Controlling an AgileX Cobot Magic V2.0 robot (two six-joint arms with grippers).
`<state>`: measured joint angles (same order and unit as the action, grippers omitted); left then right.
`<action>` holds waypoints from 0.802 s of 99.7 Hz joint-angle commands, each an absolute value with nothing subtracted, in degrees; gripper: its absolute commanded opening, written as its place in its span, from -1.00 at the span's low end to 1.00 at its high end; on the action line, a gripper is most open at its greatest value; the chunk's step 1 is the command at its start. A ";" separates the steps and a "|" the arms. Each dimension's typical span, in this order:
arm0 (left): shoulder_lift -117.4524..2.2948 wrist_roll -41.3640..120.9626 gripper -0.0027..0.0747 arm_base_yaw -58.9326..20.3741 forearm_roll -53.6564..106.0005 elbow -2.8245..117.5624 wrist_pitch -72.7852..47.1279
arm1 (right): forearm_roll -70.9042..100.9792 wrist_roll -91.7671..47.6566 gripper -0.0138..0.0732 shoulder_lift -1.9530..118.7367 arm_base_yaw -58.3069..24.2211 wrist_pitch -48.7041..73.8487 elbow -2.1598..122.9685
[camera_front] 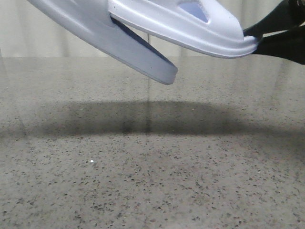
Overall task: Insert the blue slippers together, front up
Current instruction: 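Slide the right-held slipper's toe into the left-held slipper's strap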
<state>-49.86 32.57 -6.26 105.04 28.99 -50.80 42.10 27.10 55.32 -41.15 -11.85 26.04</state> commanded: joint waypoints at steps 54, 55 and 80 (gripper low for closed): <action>-49.73 31.13 -0.89 -8.15 106.65 30.38 -58.14 | 20.33 26.60 -0.51 54.71 -41.11 -15.89 30.38; -49.73 31.13 -0.89 -8.15 106.65 30.38 -58.12 | 19.93 26.60 -0.48 54.71 -40.87 -15.74 30.38; -49.73 31.51 -0.89 -8.15 106.65 30.38 -55.44 | 16.54 26.60 0.36 54.60 -35.81 -9.95 30.38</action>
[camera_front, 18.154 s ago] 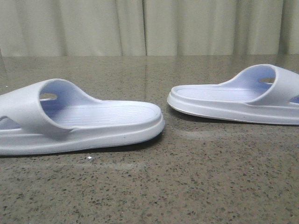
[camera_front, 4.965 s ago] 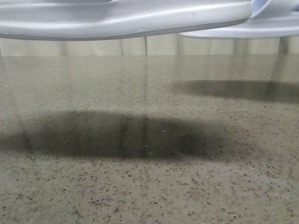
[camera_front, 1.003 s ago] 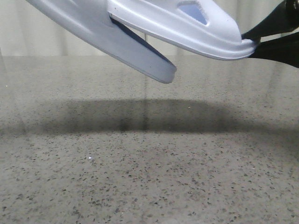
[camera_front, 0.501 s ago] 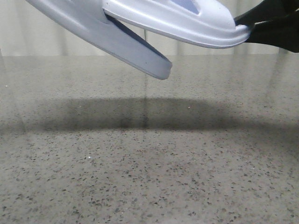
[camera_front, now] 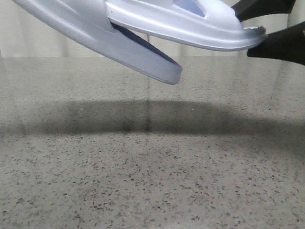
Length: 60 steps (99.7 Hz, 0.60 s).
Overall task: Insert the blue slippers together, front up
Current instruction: 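Slide the right-held slipper's toe into the left-held slipper's strap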
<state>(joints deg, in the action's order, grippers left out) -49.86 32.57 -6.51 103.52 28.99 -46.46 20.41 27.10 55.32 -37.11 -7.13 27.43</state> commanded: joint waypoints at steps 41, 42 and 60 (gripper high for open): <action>-49.73 31.72 -0.89 -8.15 106.65 30.38 -51.84 | 3.89 26.60 0.37 45.96 -27.54 -8.20 30.38; -49.73 31.72 -0.89 -8.15 106.65 30.38 -51.74 | 3.64 26.60 0.37 45.79 -27.19 -8.20 30.38; -49.73 31.72 -0.89 -8.15 106.65 30.38 -50.27 | -1.85 26.60 0.37 41.18 -22.66 -7.50 30.38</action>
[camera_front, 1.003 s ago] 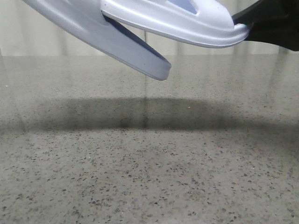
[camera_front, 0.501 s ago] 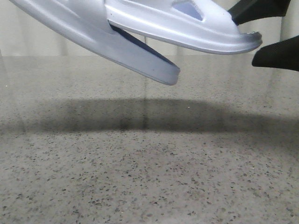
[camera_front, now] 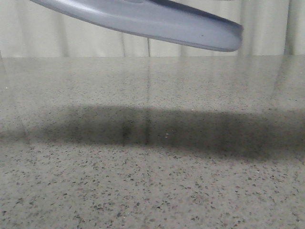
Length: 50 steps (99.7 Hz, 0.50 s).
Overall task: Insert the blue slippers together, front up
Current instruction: 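Slide the right-held slipper's toe into the left-held slipper's strap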
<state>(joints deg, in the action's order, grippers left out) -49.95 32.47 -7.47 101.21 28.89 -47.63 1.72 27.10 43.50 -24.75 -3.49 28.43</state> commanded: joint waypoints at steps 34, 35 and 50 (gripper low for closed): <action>-50.49 31.72 -0.89 -8.15 106.65 30.38 -46.93 | -5.23 26.60 0.37 35.71 -18.53 -7.36 30.38; -50.59 31.72 -0.89 -8.15 106.65 30.38 -46.85 | -5.23 26.60 0.37 35.71 -18.53 -7.36 30.38; -53.54 33.10 -0.89 -8.15 106.65 30.38 -46.58 | -5.23 26.60 0.37 35.71 -18.53 -7.28 30.38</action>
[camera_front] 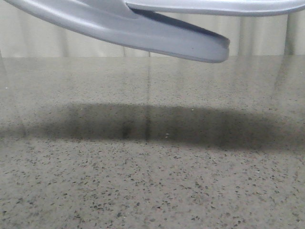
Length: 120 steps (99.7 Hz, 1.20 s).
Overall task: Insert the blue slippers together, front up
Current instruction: 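Slide the right-held slipper's toe into the left-held slipper's strap, then lower the nested slippers onto the table and open both grippers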
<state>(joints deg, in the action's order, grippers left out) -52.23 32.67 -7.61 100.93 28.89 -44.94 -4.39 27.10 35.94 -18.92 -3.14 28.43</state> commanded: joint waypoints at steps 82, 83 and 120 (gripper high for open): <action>-67.40 40.76 -0.89 -8.15 106.65 30.38 -44.62 | -5.23 26.60 0.37 35.71 -18.53 -5.44 30.38; -67.40 40.76 -0.89 -8.15 106.65 30.38 -44.62 | -5.23 26.60 0.37 35.71 -18.53 -5.44 30.38; -67.40 44.33 -0.50 -8.15 106.65 30.38 -44.49 | -5.23 26.60 0.37 35.71 -18.53 -5.44 30.38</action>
<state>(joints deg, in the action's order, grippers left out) -68.25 43.14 -7.61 101.65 28.89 -41.94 -4.49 27.10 35.94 -18.92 -1.24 28.43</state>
